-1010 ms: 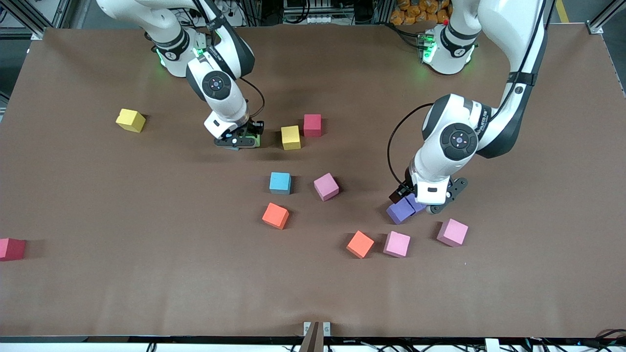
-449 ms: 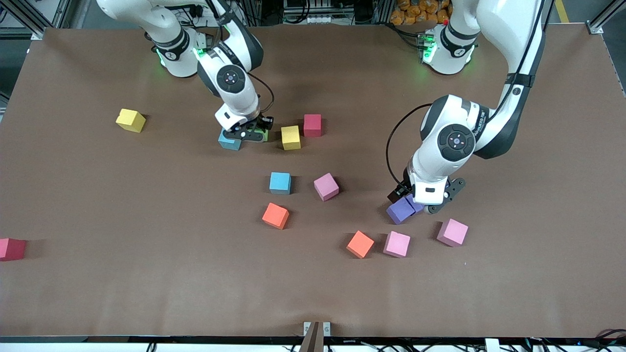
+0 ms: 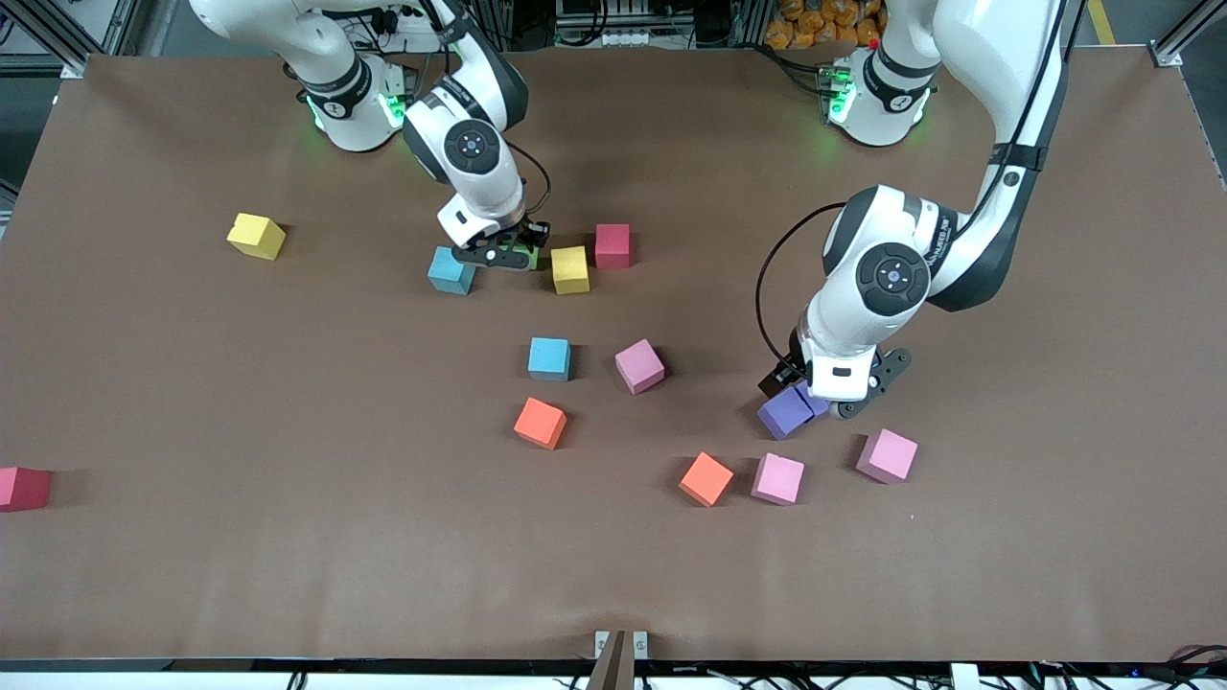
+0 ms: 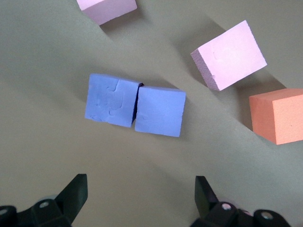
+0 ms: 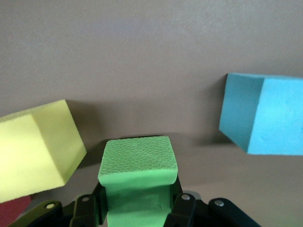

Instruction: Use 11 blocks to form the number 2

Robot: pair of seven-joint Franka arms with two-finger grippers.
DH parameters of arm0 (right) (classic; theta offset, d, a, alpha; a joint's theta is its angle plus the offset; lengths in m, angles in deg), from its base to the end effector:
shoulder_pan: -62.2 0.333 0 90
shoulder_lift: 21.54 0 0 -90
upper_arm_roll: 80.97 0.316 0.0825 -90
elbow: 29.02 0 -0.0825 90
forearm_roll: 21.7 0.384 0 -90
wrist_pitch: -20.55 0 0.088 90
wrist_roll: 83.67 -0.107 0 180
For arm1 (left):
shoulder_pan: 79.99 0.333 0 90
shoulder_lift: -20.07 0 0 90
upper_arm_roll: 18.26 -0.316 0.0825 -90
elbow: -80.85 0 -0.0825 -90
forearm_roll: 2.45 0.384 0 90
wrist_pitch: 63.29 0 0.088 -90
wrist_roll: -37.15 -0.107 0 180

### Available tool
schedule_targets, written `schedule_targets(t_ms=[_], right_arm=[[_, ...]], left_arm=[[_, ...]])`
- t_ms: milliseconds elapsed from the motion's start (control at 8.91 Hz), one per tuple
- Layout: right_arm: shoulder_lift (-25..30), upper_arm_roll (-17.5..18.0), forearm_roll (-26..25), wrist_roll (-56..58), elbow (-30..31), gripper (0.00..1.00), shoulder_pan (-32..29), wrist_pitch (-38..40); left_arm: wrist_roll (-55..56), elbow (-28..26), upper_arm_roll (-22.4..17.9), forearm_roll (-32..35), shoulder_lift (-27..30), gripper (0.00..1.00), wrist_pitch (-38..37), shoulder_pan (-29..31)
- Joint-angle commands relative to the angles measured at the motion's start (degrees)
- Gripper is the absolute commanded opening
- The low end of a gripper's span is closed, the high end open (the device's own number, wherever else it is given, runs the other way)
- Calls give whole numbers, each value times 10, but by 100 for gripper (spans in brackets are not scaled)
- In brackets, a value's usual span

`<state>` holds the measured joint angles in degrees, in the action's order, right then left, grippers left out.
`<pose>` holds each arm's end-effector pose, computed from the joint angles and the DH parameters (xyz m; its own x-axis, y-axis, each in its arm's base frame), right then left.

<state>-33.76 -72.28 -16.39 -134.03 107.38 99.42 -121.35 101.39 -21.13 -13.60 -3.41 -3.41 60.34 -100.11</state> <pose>0.3420 0.3552 0.2242 0.9781 -0.1561 -0.1375 -0.1520 -0.9876 0.0402 0.5886 -0.2680 0.3254 0.7607 0.6468 -0.0549 0.6474 -0.7621 -0.0080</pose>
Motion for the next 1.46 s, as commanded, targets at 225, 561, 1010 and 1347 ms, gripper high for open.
schedule_targets(t_ms=[225,561,1010,1347], right_arm=[[-20,23,-6,-33,-9,0,0,-7],[-20,24,-6,-40,-7,0,-1,1],[-24,24,-6,-45,-8,6,-1,0],[-26,24,-6,-45,-9,29,-1,-3]], left_arm=[[5,9,1,13,-4,100,-3,-2],[5,9,1,13,-4,100,-3,-3],[5,8,1,13,-5,100,-3,-3],[5,7,1,13,-5,100,-3,-4]])
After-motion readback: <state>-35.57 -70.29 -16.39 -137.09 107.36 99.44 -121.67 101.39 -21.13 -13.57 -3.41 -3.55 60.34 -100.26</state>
